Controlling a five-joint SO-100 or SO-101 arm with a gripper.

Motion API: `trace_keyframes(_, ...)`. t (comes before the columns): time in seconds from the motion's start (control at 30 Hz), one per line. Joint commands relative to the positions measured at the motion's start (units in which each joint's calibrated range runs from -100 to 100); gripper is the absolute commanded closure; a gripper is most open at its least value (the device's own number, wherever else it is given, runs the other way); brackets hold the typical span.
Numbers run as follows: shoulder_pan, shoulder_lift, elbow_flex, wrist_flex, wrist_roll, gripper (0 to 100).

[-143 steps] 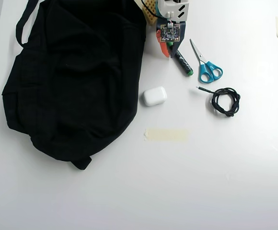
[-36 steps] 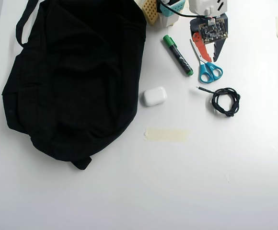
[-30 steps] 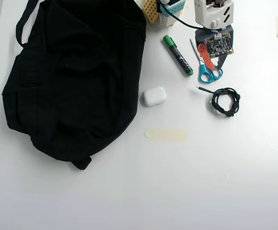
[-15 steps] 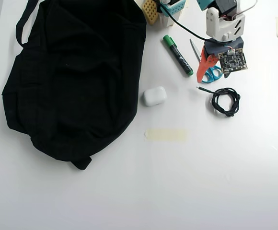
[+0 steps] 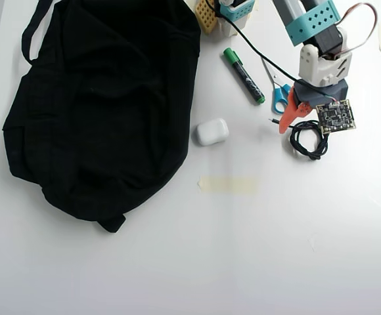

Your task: Put the usbc cable into the black bag

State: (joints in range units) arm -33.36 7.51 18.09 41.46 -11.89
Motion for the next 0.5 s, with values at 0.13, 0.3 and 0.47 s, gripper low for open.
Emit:
trace_keyframes(0.13, -0.08, 5.11, -7.49, -0.89, 2.51, 68)
trace_keyframes(0.3, -0.08, 8.18, -9.19, -0.89, 2.51, 68)
trace_keyframes(0.47, -0.15, 11.91, -11.17, -0.89, 2.56, 68)
